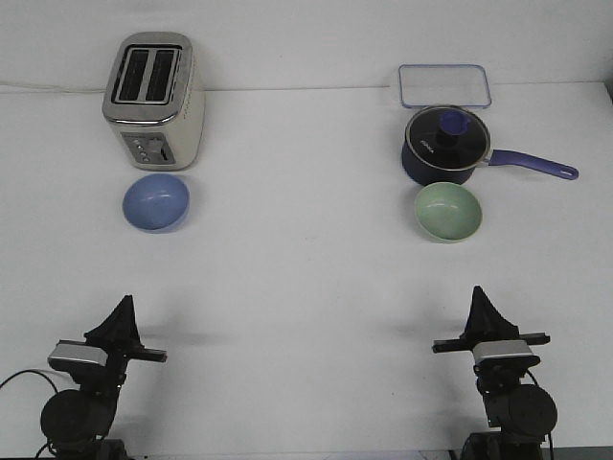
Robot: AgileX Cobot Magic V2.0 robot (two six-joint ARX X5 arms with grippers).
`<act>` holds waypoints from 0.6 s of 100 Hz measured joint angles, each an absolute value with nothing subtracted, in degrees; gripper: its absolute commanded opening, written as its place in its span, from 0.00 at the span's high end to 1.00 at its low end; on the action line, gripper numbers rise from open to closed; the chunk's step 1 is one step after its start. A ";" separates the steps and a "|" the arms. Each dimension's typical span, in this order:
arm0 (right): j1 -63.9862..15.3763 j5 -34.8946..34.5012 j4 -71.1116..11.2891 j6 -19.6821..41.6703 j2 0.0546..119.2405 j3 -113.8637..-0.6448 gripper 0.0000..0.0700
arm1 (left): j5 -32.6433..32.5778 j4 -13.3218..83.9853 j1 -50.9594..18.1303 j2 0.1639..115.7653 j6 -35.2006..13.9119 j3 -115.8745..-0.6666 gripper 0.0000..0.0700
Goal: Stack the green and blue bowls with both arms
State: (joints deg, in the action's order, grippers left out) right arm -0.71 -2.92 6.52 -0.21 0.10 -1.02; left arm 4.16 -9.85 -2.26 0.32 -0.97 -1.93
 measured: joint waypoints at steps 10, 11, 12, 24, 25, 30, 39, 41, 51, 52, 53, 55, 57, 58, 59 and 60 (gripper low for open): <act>-0.71 -2.92 6.52 -0.21 0.10 -1.02 1.00 | 4.16 -9.85 -2.26 0.32 -0.97 -1.93 0.98; -0.71 -2.92 6.52 -0.21 0.10 -1.02 1.00 | 4.16 -9.85 -2.26 0.32 -0.97 -1.93 0.98; -0.71 -2.92 6.52 -0.21 0.10 -1.02 1.00 | 4.16 -9.87 -2.26 0.32 -0.97 -1.93 0.98; -0.71 -2.94 6.52 -0.21 0.10 -1.02 1.00 | 4.16 -9.85 -2.26 0.32 -0.97 -1.93 0.98; -0.71 -2.94 6.52 -0.21 0.10 -1.02 1.00 | 4.16 -9.85 -2.26 0.32 -0.97 -1.93 0.98; -0.71 -2.92 6.52 -0.21 0.10 -1.02 1.00 | 4.16 -9.85 -2.26 0.32 -0.97 -1.93 0.98; -0.71 -2.92 6.28 -0.21 0.10 -1.02 1.00 | 4.16 -9.85 -2.26 0.32 -0.97 -1.93 0.98; -0.71 -2.94 5.91 -0.21 0.10 -1.06 1.00 | 4.16 -9.85 -2.26 0.32 -0.97 -1.93 0.98; -0.71 -2.92 1.13 -0.21 0.10 -2.57 1.00 | 4.16 -9.85 -2.26 0.32 -0.97 -1.93 0.98; -0.71 -2.92 0.60 -0.21 0.10 -2.81 1.00 | 4.16 -9.85 -2.26 0.32 -0.97 -1.93 0.98; -0.71 -2.92 0.16 -0.21 0.10 -3.05 1.00 | 4.16 -9.85 -2.26 0.32 -0.97 -1.93 0.98; -0.71 -2.92 -0.71 -0.21 0.10 -3.60 1.00 | 4.16 -9.85 -2.26 0.32 -0.99 -1.93 0.98; -0.71 -2.92 -1.61 -0.21 0.10 -4.19 1.00 | 4.16 -9.85 -2.26 0.32 -0.97 -1.93 0.98; -0.71 -2.92 -2.04 -0.21 0.10 -4.51 1.00 | 4.16 -9.85 -2.26 0.32 -0.97 -1.93 0.98; -0.71 -2.92 -2.44 -0.21 0.10 -4.86 1.00 | 4.16 -9.85 -2.26 0.32 -0.97 -1.93 0.98; -0.71 -2.92 -2.81 -0.19 0.10 -5.19 1.00 | 4.16 -9.87 -2.26 0.32 -0.97 -1.93 0.98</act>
State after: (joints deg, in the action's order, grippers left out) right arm -0.71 -2.92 -2.81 -0.19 0.10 -5.19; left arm 4.16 -9.87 -2.26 0.32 -0.97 -1.93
